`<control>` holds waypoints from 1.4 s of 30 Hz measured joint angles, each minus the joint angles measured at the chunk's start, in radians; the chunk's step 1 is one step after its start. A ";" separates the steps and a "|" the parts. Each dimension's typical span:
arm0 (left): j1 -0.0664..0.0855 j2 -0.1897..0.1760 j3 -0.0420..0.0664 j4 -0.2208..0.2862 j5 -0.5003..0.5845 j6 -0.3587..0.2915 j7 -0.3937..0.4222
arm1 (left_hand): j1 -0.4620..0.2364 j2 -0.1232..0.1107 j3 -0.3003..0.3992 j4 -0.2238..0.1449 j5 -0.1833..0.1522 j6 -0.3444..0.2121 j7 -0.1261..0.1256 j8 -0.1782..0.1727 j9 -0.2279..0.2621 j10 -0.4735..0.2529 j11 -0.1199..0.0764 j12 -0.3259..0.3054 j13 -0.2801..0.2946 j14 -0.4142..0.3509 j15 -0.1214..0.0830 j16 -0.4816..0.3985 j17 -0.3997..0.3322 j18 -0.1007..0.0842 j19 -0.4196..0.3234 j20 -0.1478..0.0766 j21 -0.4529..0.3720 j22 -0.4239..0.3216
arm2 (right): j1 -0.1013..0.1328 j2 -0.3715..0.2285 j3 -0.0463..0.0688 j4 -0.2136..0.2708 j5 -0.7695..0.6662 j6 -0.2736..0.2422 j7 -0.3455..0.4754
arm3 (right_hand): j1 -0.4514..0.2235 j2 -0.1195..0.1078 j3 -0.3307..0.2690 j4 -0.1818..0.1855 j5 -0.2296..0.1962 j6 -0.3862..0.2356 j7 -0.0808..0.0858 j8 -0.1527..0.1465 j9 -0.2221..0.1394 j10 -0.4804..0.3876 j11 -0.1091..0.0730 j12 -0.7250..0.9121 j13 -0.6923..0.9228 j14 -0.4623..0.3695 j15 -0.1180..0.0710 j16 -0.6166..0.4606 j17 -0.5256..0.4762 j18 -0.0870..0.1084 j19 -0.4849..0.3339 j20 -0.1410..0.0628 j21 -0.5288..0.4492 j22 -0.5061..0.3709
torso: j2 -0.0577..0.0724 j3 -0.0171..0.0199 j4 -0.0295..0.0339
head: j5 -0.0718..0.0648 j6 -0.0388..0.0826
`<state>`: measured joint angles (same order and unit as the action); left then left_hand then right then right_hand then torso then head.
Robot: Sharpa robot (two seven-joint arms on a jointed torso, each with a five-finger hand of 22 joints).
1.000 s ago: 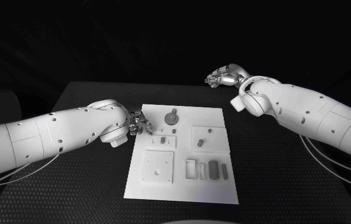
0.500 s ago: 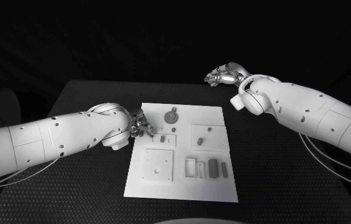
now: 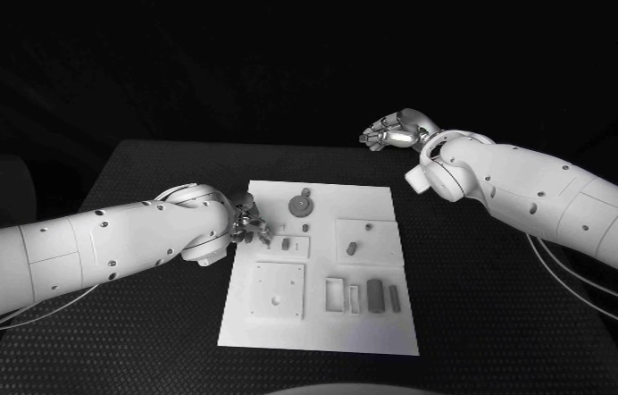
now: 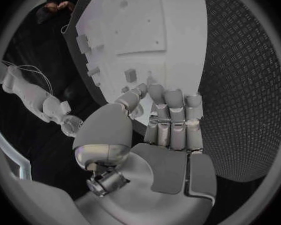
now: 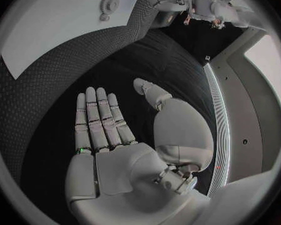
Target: Assemble the parts on the task board
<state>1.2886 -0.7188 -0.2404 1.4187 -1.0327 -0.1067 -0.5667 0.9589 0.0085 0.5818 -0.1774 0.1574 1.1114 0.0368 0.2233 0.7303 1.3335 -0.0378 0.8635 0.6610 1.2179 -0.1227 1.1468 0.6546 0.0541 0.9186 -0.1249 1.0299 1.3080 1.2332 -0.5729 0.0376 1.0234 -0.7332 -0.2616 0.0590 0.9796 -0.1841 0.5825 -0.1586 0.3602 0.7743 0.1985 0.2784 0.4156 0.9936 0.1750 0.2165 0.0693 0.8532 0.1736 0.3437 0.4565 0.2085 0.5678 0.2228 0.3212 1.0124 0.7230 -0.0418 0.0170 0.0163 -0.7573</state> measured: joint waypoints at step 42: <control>-0.009 -0.004 0.003 0.013 -0.024 0.017 0.003 | -0.005 -0.005 0.002 0.002 -0.001 0.021 -0.014 0.001 0.001 0.020 -0.020 0.000 0.001 0.016 -0.016 -0.001 0.001 0.000 0.004 -0.004 0.000 -0.001 | 0.000 -0.003 0.000 0.005 0.000 0.002 0.000 | 0.000 0.000 0.000 0.000 0.000 0.000 0.000 0.000 -0.001 0.000 0.000 -0.004 0.000 0.001 -0.001 0.000 -0.001 0.000 0.000 0.000 -0.004 0.003 | 0.000 0.0010 0.0007 | -0.004 -0.003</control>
<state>1.2798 -0.7230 -0.2373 1.4315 -1.0567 -0.0899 -0.5633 0.9542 0.0038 0.5839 -0.1757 0.1565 1.1319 0.0225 0.2244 0.7310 1.3532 -0.0576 0.8635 0.6617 1.2341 -0.1391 1.1462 0.6552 0.0541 0.9222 -0.1284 1.0298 1.3075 1.2332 -0.5761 0.0376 1.0285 -0.7329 -0.2597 0.0586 0.9796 -0.1841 0.5825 -0.1586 0.3602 0.7743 0.1985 0.2784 0.4149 0.9936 0.1750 0.2127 0.0693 0.8538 0.1729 0.3437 0.4557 0.2085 0.5678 0.2228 0.3171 1.0151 0.7225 -0.0408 0.0176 0.0123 -0.7606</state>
